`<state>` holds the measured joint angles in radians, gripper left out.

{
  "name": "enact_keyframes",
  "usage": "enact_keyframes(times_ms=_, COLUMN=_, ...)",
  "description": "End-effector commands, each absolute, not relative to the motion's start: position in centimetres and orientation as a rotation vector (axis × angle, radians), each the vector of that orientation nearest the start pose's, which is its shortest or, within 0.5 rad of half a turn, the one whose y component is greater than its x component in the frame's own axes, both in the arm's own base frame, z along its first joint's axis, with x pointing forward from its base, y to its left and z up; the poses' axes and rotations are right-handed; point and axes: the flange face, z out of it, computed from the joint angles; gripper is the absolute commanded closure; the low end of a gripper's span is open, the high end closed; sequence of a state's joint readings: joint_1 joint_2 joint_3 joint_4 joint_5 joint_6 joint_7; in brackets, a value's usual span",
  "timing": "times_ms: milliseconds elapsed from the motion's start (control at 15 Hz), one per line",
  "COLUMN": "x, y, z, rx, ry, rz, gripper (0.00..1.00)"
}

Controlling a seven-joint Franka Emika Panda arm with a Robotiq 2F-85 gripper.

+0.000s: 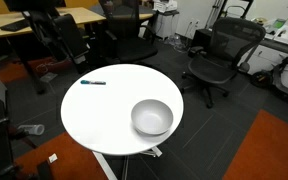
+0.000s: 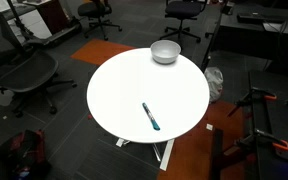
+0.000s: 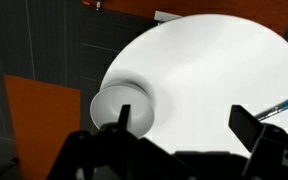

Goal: Put the marker on top of the book

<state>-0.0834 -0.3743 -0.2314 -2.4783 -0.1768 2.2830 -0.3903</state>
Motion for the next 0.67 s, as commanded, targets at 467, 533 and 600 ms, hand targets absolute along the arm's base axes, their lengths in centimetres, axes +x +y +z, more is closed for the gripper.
enact_keyframes(times_ms=467, x=42.2, y=-13.7, z=43.7, rx=-3.228, ry=-0.287, rz=-0.225, gripper=0.00)
enact_keyframes(times_ms=533, x=42.5, y=-13.0, z=43.3, rx=-3.236, ry=-0.274, rz=-0.217, gripper=0.00)
enact_keyframes(times_ms=600, x=42.9, y=-12.0, z=43.0, rx=-3.235, ry=-0.257, rz=-0.215, gripper=0.00)
